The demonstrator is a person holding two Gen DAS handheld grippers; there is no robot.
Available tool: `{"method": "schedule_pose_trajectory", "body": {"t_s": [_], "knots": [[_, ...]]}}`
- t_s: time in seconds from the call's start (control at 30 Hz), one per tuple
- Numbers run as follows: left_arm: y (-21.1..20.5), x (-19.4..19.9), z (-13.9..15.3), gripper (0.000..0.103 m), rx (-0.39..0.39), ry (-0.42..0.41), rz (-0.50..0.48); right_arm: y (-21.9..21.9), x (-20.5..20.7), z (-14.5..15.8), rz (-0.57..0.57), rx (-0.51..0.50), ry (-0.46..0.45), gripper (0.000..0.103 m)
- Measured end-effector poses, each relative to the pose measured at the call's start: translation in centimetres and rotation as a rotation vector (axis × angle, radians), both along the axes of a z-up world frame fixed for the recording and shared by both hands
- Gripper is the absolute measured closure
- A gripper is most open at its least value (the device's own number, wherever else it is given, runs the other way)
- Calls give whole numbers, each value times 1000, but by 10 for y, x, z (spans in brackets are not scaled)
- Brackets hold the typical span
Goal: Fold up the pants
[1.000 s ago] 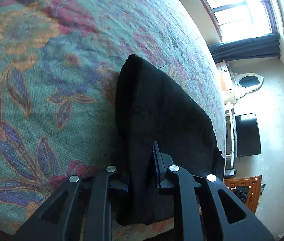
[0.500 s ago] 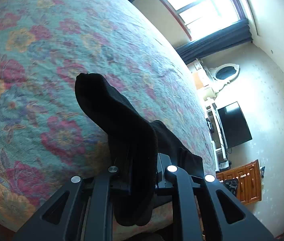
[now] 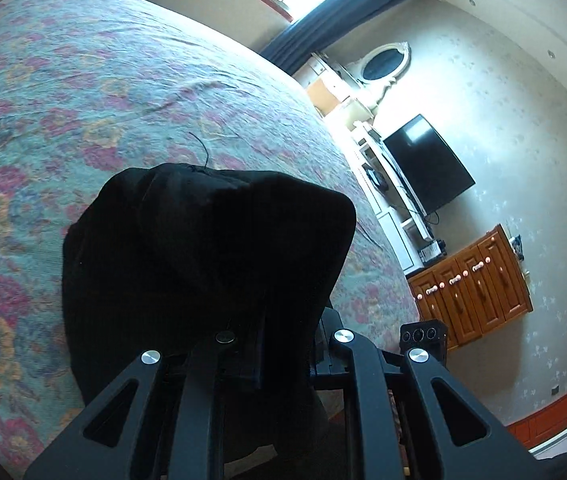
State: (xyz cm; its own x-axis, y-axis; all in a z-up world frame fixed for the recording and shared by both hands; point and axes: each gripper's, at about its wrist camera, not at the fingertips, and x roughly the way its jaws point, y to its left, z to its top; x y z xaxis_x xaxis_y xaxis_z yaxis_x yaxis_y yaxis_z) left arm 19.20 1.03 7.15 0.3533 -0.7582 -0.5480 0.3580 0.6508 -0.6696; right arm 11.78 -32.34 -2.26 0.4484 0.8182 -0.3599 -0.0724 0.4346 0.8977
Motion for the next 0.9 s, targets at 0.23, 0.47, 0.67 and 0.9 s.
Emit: {"method": "schedule_pose_trajectory", "body": {"t_s": [0.23, 0.47, 0.67, 0.9], "knots": [[-115, 8, -47, 88, 131, 43, -130, -8, -3, -17, -33, 70, 33, 20], [-178, 13, -102, 82, 285, 90, -171, -23, -5, -23, -80, 78, 40, 20], [-174, 4, -90, 27, 124, 103, -163, -28, -7, -14, -104, 62, 16, 20], [-113, -19, -67, 20, 319, -53, -24, -27, 17, 1, -133, -79, 7, 20]]}}
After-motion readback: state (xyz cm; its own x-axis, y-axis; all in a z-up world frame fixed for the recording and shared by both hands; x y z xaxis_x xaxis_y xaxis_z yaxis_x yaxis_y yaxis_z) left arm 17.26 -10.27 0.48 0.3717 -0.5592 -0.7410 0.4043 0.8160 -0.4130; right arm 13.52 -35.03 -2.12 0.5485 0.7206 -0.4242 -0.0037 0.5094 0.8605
